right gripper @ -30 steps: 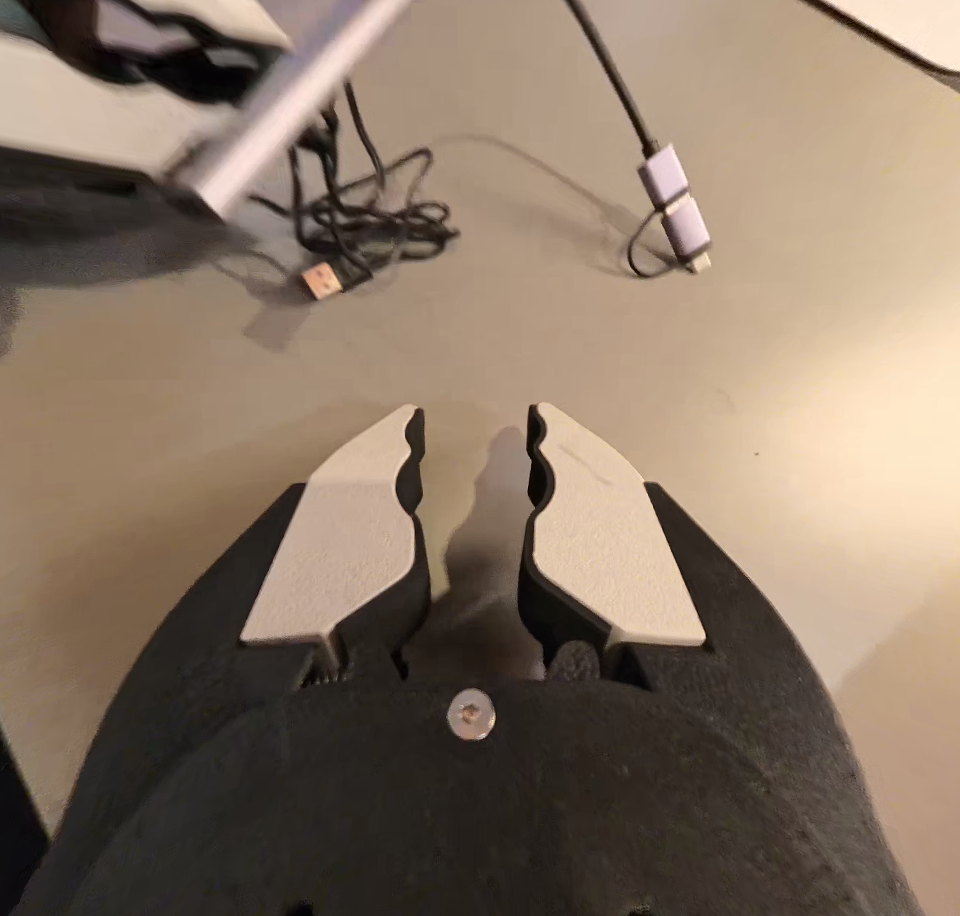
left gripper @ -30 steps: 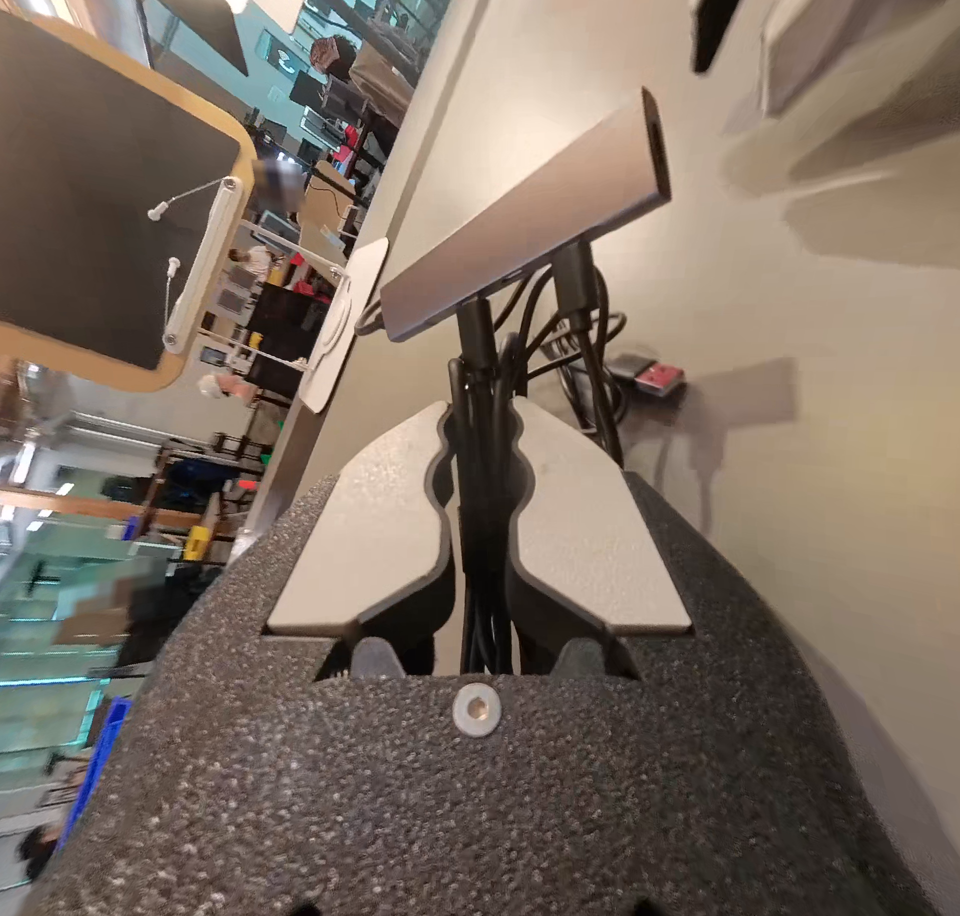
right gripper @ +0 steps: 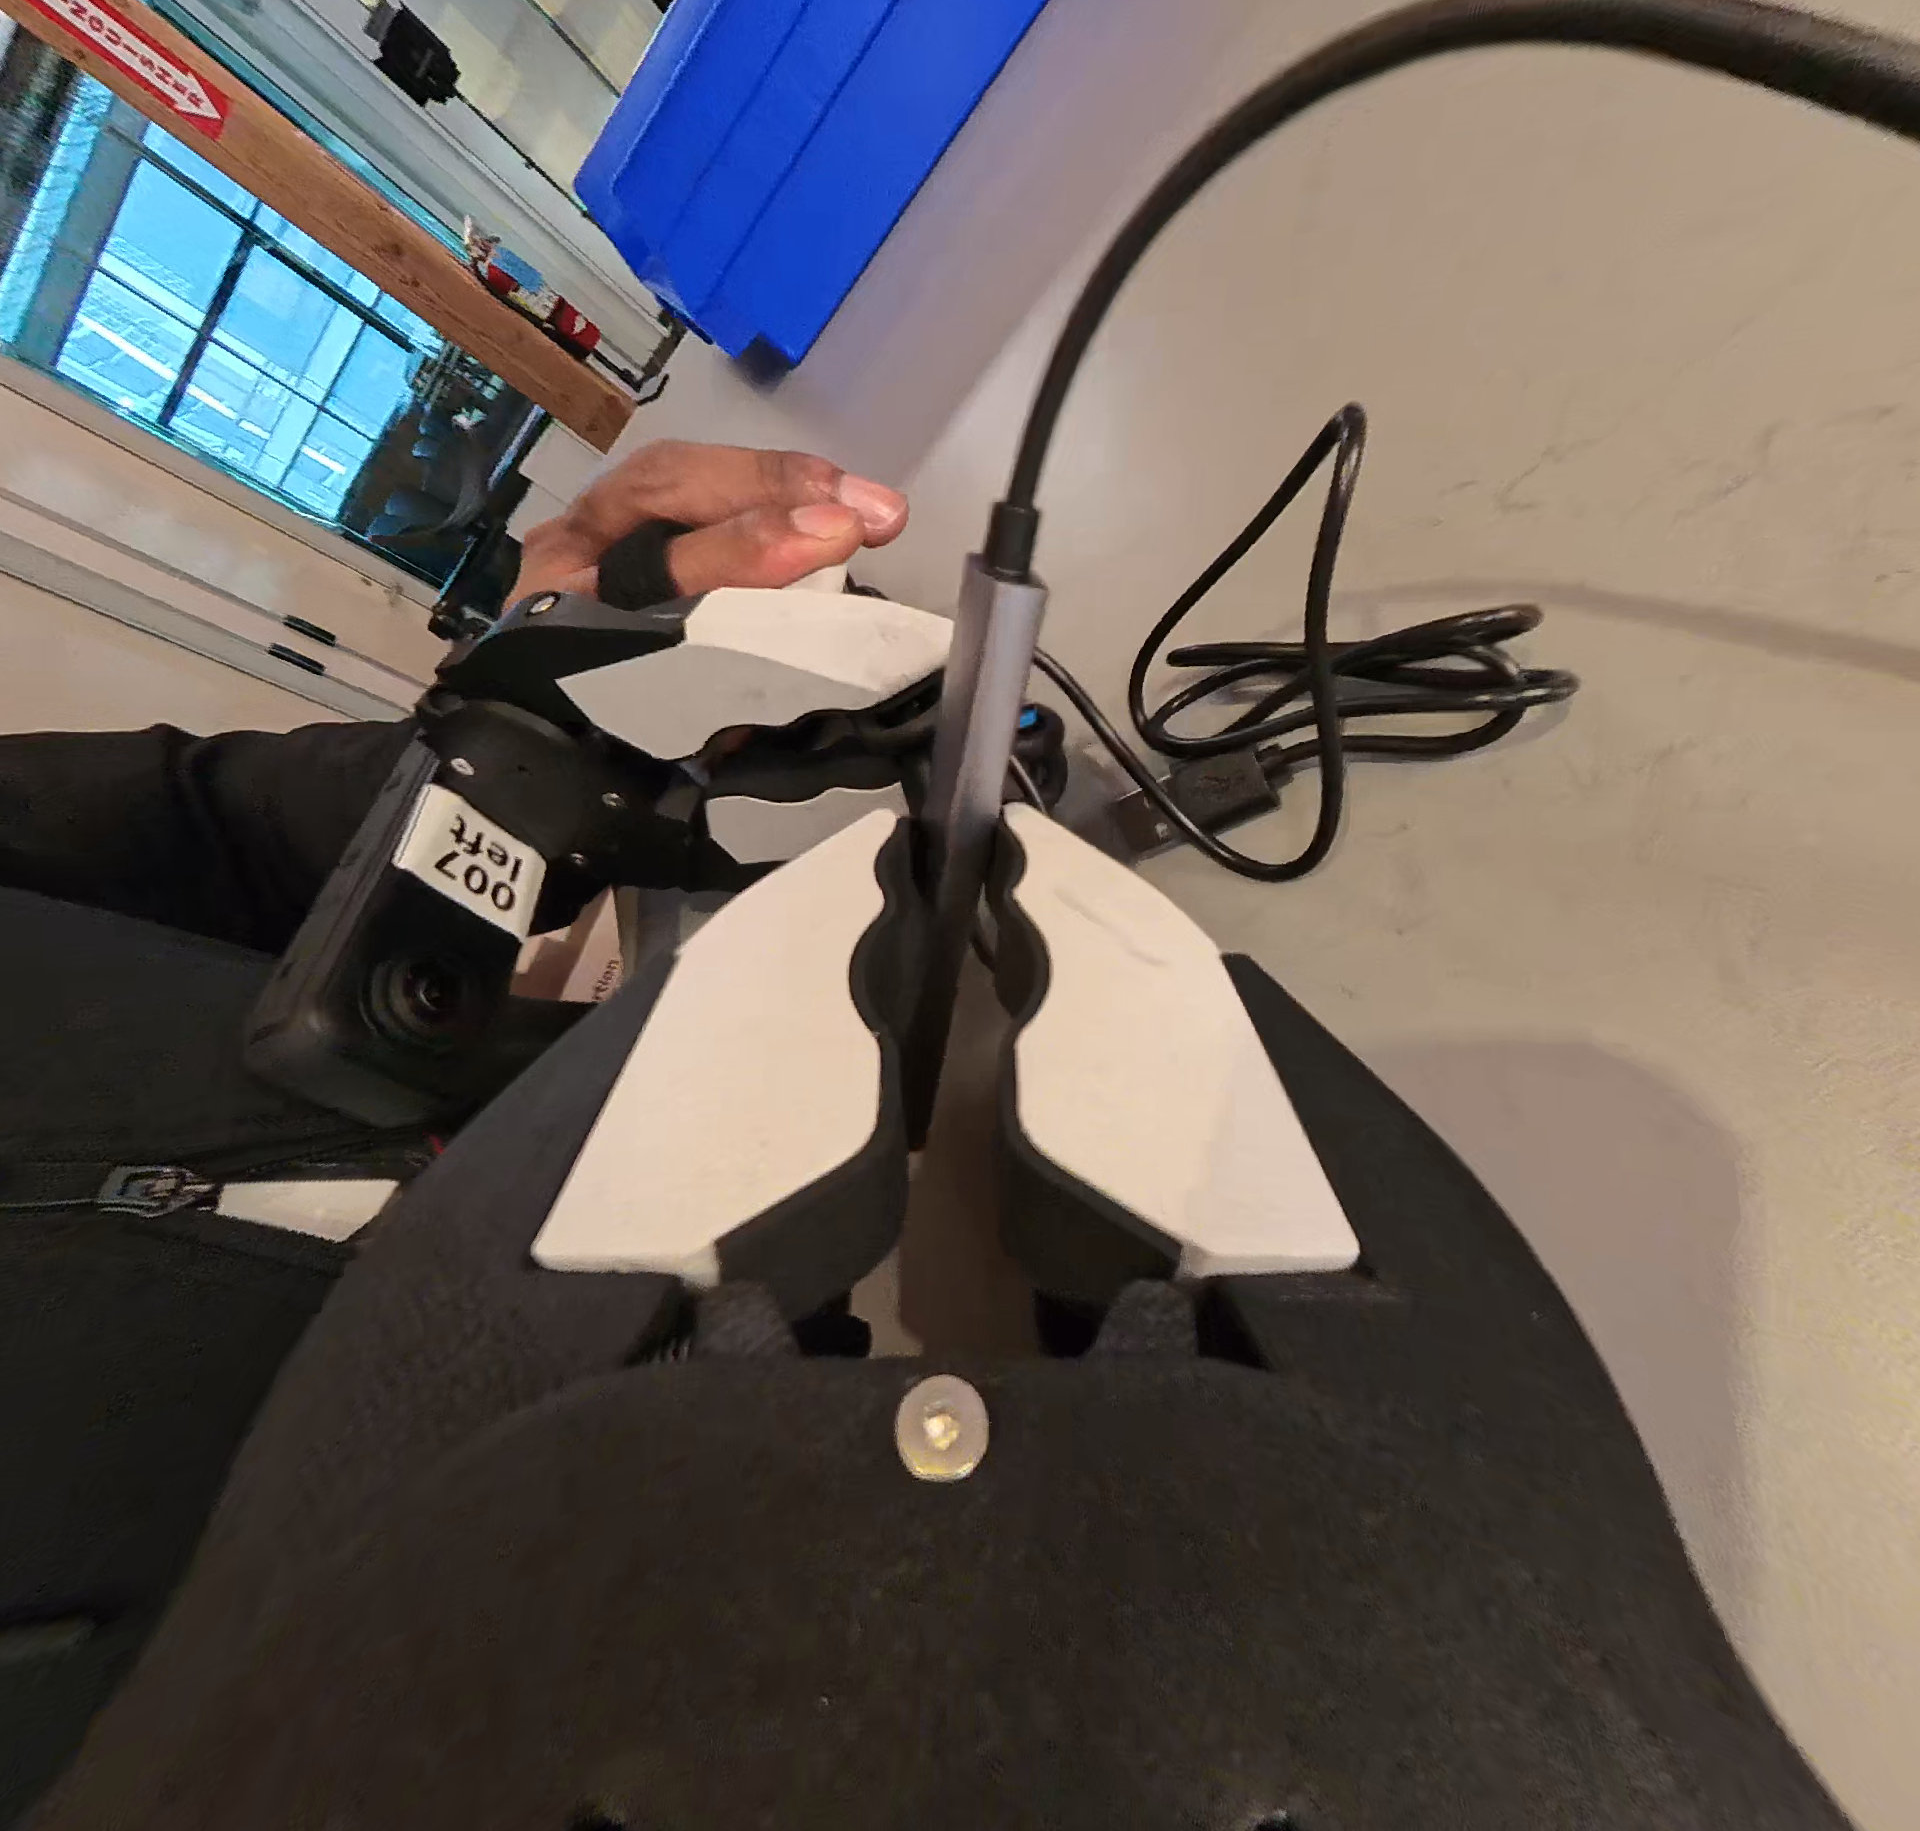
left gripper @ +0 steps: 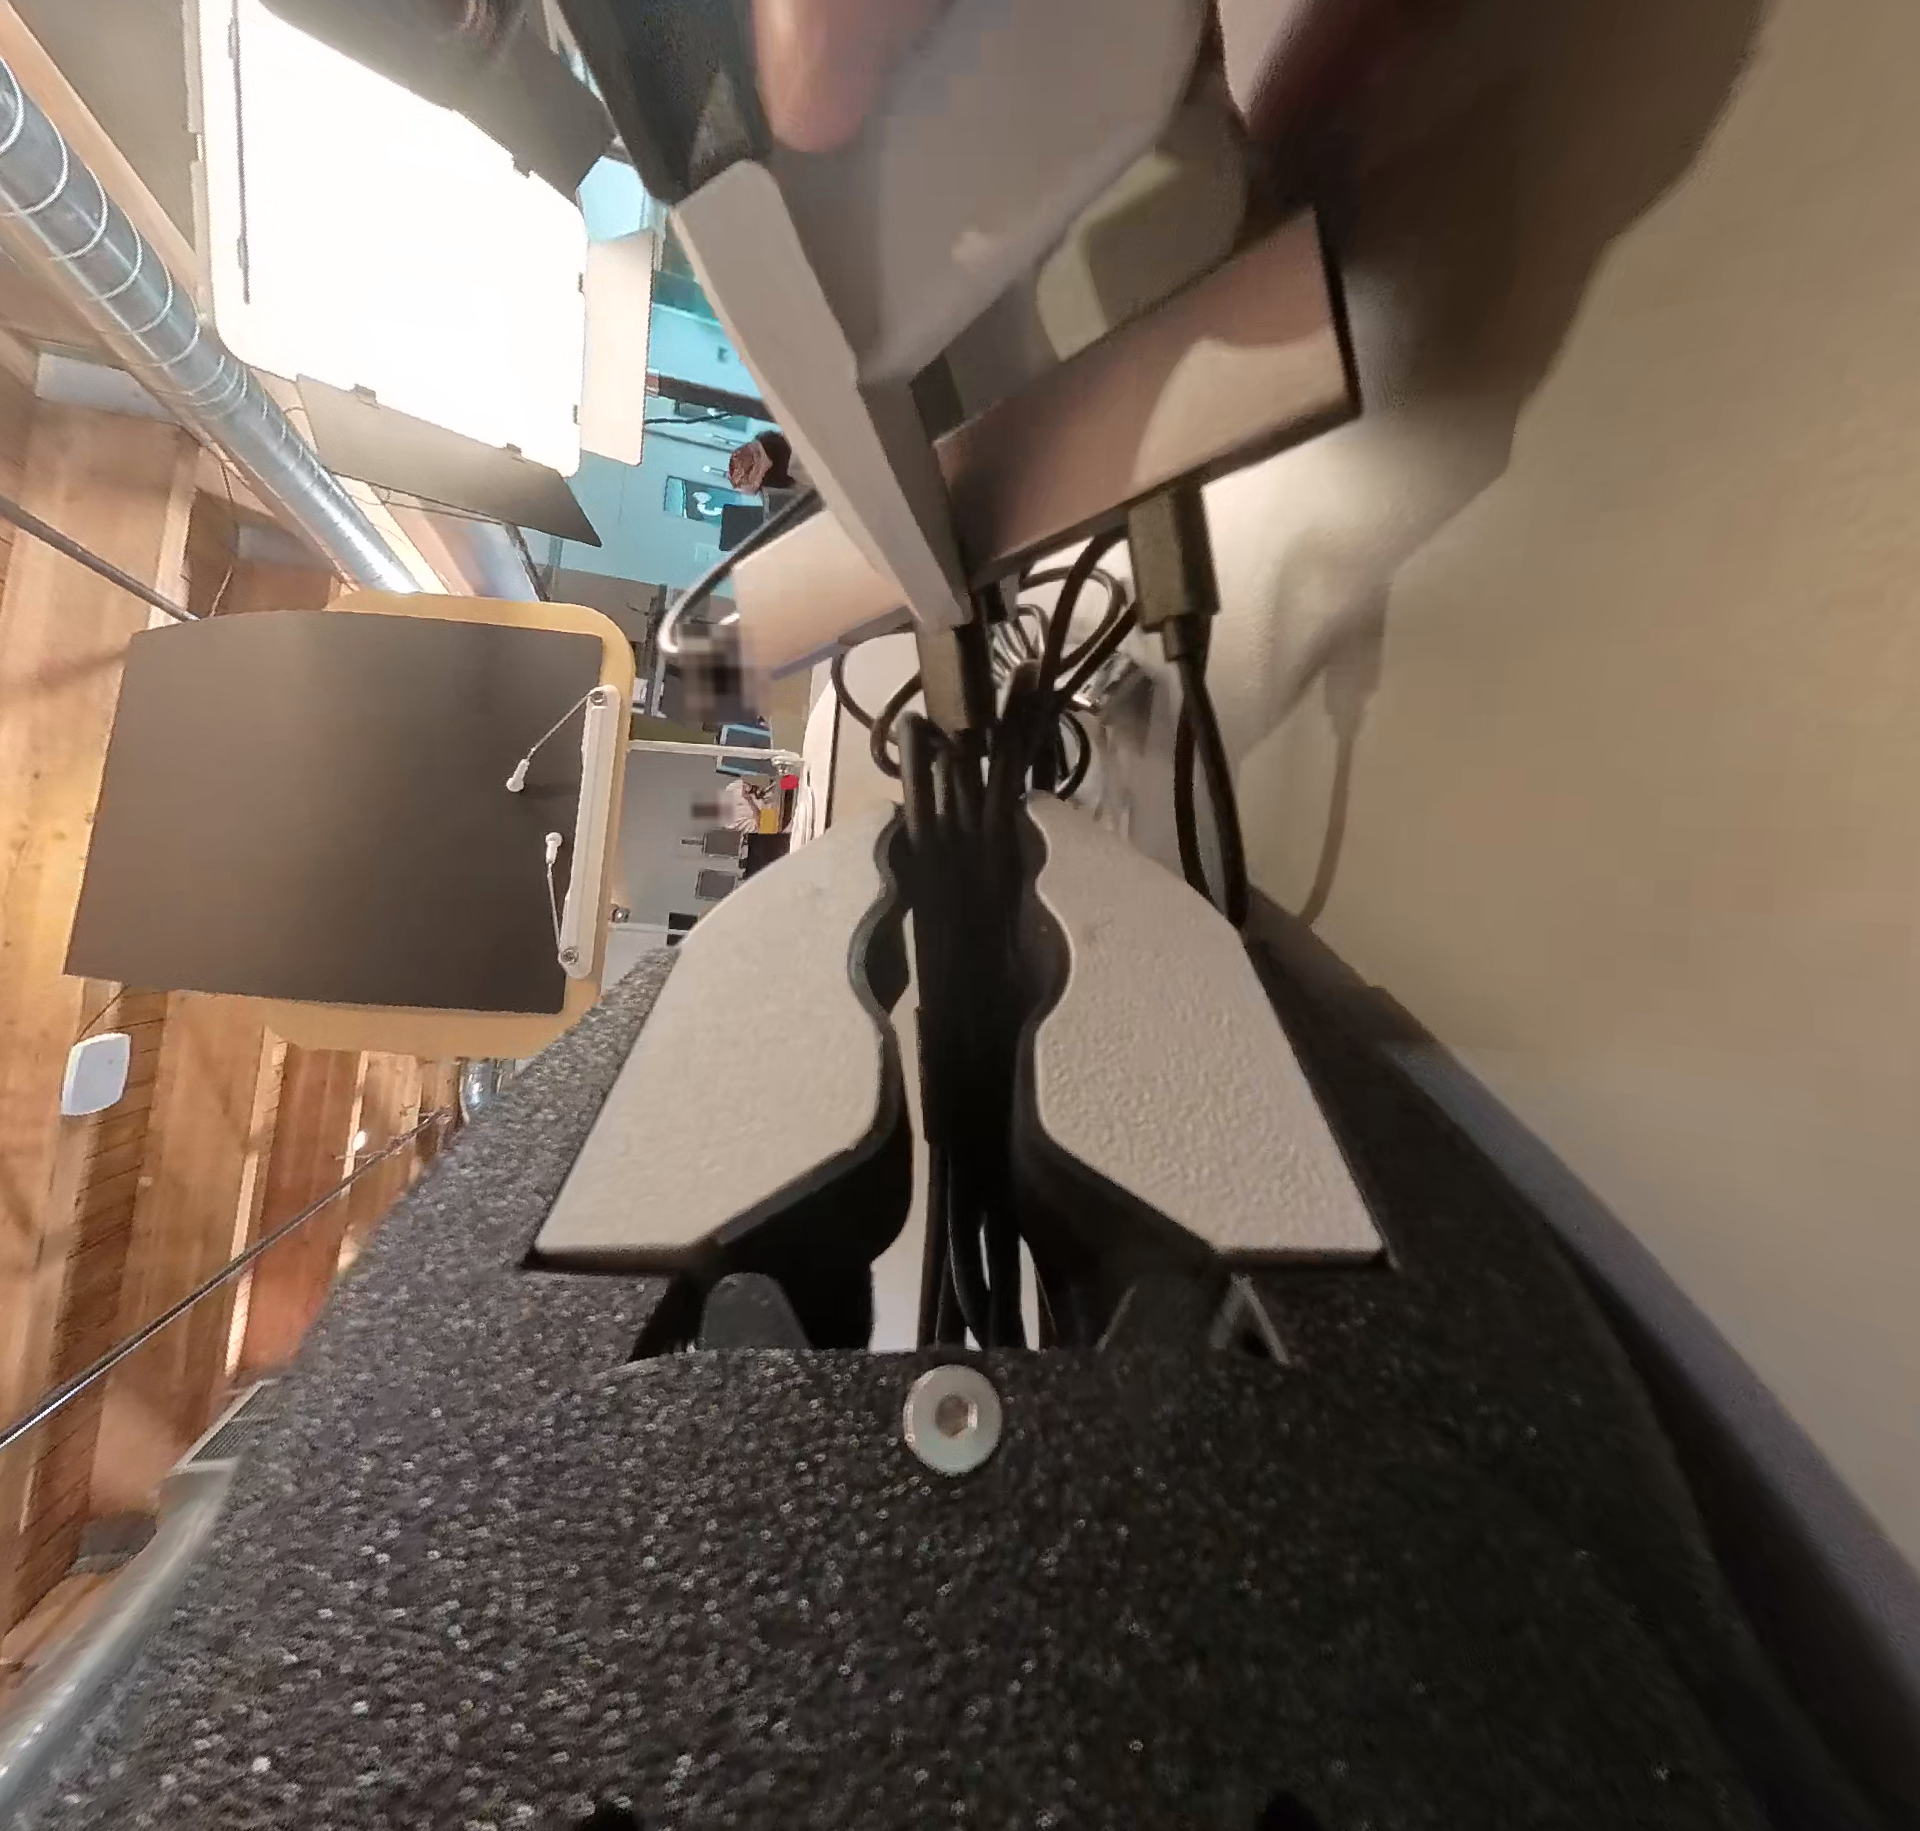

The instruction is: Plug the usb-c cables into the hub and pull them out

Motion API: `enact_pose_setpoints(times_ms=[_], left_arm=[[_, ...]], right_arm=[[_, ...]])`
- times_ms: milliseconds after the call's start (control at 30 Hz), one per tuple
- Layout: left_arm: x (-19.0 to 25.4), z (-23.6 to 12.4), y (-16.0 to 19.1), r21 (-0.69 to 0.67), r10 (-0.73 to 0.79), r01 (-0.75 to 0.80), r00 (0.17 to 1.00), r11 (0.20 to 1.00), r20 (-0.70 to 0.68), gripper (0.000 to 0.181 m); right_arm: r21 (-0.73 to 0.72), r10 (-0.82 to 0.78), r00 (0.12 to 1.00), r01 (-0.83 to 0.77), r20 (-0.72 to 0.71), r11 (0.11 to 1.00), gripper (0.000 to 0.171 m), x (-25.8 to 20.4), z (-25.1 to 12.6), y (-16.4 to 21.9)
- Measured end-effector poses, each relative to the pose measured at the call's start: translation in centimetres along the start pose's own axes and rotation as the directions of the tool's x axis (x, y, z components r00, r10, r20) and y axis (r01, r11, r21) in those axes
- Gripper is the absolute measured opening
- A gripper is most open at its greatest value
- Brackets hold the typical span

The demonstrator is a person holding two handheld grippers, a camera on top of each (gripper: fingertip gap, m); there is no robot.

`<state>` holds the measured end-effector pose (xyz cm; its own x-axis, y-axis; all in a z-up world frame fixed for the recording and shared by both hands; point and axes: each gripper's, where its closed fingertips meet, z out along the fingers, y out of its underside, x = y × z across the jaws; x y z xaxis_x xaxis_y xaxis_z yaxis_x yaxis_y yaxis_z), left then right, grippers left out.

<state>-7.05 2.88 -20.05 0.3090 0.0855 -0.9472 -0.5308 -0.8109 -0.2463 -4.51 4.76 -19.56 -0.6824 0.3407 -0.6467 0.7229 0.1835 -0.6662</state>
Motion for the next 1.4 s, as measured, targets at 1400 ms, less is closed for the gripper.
enact_pose_setpoints(times_ms=[1400], left_arm=[[0.2, -6.0, 7.8, -0.031, -0.288, 0.287, 0.943, 0.957, -0.165, 0.016]], right_arm=[[-0.138, 0.087, 0.993, -0.076, 0.077, 0.987, 0.010, 2.2, -4.2, 1.9]])
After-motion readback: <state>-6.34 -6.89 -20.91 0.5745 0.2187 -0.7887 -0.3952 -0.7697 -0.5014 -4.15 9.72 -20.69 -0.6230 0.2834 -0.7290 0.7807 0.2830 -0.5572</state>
